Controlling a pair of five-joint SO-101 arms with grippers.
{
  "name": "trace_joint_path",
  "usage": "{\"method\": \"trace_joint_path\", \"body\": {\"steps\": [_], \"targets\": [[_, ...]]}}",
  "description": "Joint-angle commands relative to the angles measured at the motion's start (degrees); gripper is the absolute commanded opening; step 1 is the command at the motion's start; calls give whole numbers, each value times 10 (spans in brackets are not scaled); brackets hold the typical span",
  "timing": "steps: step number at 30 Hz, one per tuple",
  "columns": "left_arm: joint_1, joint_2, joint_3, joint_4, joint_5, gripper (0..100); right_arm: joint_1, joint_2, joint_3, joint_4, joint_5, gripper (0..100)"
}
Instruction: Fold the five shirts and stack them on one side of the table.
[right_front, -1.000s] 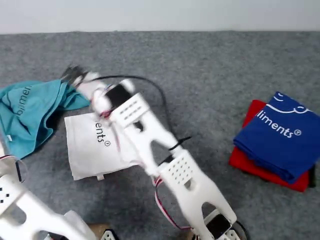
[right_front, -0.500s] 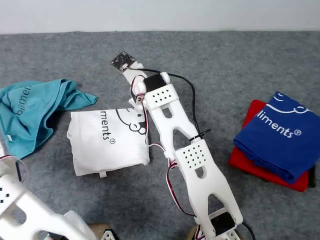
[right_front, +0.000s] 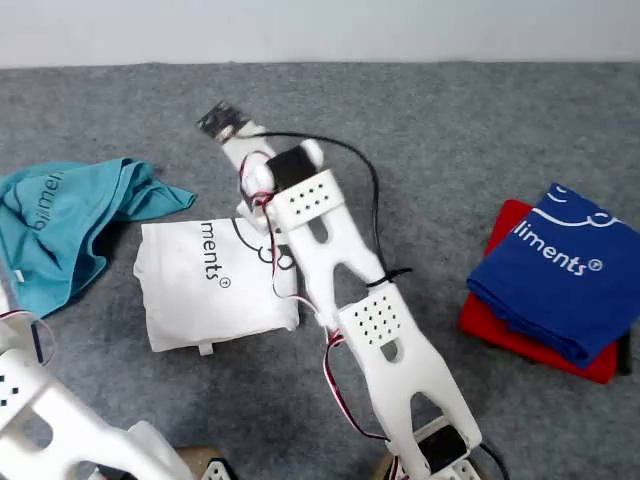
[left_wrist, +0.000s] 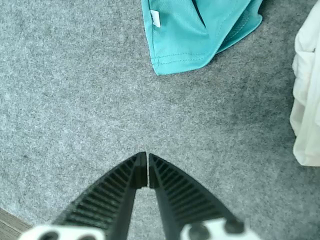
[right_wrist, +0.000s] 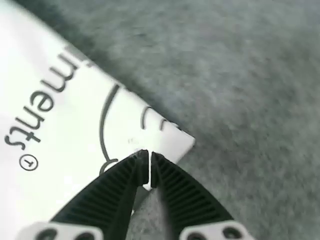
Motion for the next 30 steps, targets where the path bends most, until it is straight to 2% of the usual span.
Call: {"method": "trace_joint_path", "body": {"steps": [1,4,7,10,12,20,24,30], "targets": [[6,-18,-6,-1,2,15,-7,-121,106,27,-38,17],[6,-18,-6,-1,2,15,-7,-207,251,25,-76,79],[6,-18,-6,-1,2,15,-8,-276,362,23,-171,181],[6,-18,-5,-1,2,15,-15,-307,420,23,-249,284],[6,-18,-5,-2,2,15,-25,-309,433,24,-268,318],[6,-18,-7,-9,2,15,-82,-249,434,22,-287,319],[6,-18,-7,-9,2,15,-87,-191,434,12,-322,318],[6,-18,-6,-9,2,15,-89,-105,427,-4,-321,308]]}}
